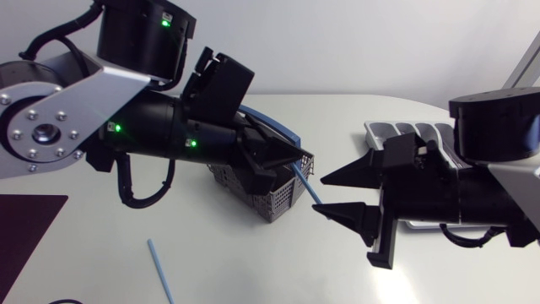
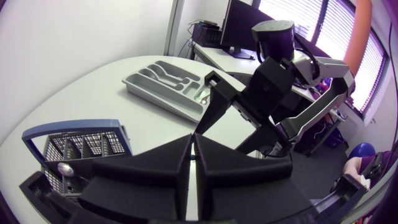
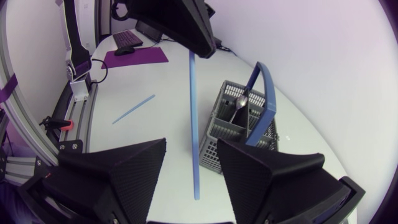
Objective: Unload the cutlery basket into the drawer organizer.
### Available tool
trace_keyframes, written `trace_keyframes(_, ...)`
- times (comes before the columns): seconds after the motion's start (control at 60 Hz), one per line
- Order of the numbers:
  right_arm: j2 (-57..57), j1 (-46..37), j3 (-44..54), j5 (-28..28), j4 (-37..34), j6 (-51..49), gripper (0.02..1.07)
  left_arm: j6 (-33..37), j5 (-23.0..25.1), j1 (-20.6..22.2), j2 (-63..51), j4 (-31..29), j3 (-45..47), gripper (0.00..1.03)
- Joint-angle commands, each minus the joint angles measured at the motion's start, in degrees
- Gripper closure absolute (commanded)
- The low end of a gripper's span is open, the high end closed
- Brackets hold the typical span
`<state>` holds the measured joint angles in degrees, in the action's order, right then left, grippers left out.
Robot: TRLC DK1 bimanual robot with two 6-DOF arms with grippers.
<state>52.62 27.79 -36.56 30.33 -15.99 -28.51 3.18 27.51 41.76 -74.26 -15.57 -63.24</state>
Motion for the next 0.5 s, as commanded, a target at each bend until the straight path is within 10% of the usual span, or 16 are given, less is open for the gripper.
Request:
trace_keyframes(0.0, 1.87, 1.56, -0.8, -0.62, 1.05, 0.3, 0.57, -1.25, 1.15, 0.43, -1.06, -0.42, -2.06, 1.0)
trace_keyframes(0.25, 1.78, 3.5, -0.97, -2.99, 2.28, 0.56, 0.97, -1.25, 1.5, 0.34, -1.24, -0.86, -1.8, 1.0)
trace_keyframes(0.483, 2.49, 3.94, -1.06, -3.34, 1.84, 0.48, 1.02, -1.51, 2.2, 0.34, -1.33, -1.04, -1.71, 1.0)
